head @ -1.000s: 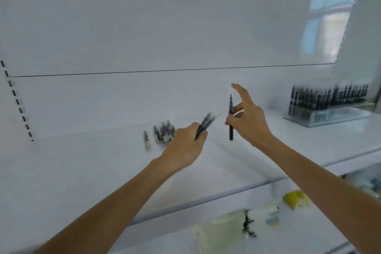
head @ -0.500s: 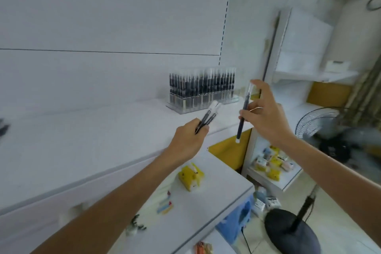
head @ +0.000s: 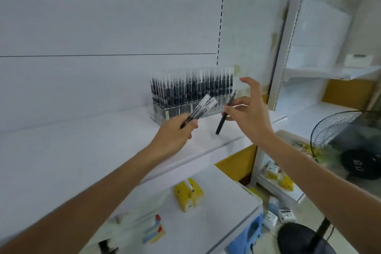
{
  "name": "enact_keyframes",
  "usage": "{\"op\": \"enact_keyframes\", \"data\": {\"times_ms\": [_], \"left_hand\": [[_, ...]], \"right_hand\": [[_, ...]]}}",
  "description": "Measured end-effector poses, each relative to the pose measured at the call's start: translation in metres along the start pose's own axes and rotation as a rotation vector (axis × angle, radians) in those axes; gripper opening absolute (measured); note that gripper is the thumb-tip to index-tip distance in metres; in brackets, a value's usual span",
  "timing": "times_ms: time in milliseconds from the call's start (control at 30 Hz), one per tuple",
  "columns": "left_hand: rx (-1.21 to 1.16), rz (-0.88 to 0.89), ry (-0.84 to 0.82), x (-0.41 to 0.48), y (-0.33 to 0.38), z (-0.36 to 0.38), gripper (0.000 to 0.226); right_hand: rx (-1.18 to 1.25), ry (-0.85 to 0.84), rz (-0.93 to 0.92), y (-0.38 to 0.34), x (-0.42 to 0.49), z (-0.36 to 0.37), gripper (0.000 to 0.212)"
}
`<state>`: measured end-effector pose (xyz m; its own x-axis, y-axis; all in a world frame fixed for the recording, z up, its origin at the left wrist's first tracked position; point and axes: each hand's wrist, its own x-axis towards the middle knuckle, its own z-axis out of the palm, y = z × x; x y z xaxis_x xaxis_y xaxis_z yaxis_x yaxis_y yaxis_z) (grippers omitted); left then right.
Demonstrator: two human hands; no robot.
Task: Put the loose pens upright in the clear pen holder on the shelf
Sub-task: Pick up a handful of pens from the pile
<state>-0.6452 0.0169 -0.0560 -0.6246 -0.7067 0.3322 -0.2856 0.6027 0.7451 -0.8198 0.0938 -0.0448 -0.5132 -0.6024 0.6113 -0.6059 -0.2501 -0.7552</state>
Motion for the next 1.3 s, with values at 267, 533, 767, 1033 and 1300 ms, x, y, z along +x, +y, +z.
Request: {"op": "enact_keyframes", "data": {"times_ms": [267,533,767,1033,1300], "left_hand": [[0.106,-0.117,0.163,0.020,-0.016,-0.016,0.029],[0.126,-0.275,0.303,0.025,-0.020,-0.014,0.028],[0.087,-0.320,0.413,0.035,-0.007,0.016,0.025],[0.038,-0.341,0.530,0.044,0.004,0.036,0.028],[0.002,-0.286,0.639,0.065,0.018,0.056,0.027]], "right_hand": [[0.048,-0.014,-0.101,0.015,0.065,0.039,0.062],[0.163,-0.146,-0.312,0.025,0.108,0.073,0.061],[0.051,-0.395,-0.408,0.039,0.121,0.075,0.060],[-0.184,-0.519,-0.536,0.048,0.122,0.071,0.056],[0.174,-0.589,-0.185,0.048,0.120,0.048,0.029]]}}
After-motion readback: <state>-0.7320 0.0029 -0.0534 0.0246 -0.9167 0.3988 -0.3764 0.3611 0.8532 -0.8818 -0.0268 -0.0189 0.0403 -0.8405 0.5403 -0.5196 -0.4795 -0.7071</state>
